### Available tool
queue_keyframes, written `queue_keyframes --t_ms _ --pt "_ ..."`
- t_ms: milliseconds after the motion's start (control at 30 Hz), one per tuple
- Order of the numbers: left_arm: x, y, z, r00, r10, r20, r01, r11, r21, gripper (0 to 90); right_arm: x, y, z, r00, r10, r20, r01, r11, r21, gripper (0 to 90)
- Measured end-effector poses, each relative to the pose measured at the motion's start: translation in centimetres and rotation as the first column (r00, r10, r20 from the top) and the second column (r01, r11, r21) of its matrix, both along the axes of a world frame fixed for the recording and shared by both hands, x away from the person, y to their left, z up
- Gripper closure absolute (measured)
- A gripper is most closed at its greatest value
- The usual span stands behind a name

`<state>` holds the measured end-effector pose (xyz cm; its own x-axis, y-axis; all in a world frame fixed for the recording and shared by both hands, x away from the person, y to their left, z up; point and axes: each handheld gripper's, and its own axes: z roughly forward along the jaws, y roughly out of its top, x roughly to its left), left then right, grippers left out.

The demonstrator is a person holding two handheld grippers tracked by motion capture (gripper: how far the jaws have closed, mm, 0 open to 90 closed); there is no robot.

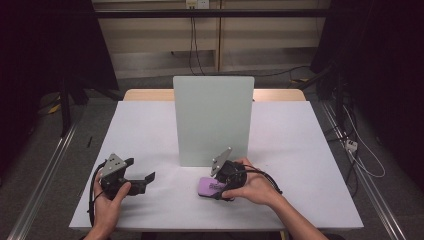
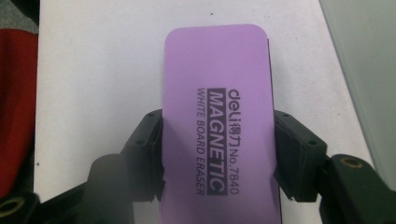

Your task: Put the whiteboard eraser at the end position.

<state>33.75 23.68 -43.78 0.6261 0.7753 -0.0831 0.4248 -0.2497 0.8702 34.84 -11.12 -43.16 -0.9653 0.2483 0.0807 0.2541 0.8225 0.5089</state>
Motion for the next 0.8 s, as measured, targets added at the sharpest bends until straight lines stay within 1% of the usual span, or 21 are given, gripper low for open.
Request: queue_keyframes --t_ms 267,500,567,667,800 --pt "0.00 -0.02 0.00 1.0000 -0.002 0.001 0.002 1.0000 0.002 4.7 0.10 -0.09 -0.15 0.9997 -0.018 -0.016 0.018 1.000 0.007 41.0" --pt "0.00 -0.01 -0.01 1.0000 0.000 0.000 0.000 1.0000 -0.001 4.7 0.05 0.03 -0.38 1.0000 -0.008 -0.004 0.008 1.000 -0.004 38.2" --pt "-0.01 0.03 0.01 1.0000 0.001 0.001 -0.001 1.0000 0.002 4.7 0.01 0.06 -0.42 1.0000 -0.008 -0.001 0.008 1.000 0.001 36.7" --pt "0.00 0.06 0.01 1.0000 0.001 0.001 -0.001 1.0000 0.003 4.7 0.04 0.08 -0.54 0.9999 -0.015 -0.001 0.015 1.000 -0.001 31.2" --pt "0.00 0.04 0.01 1.0000 0.001 0.000 -0.001 1.0000 0.002 4.7 0.14 0.05 -0.59 0.9993 -0.036 0.001 0.036 0.999 0.005 19.1"
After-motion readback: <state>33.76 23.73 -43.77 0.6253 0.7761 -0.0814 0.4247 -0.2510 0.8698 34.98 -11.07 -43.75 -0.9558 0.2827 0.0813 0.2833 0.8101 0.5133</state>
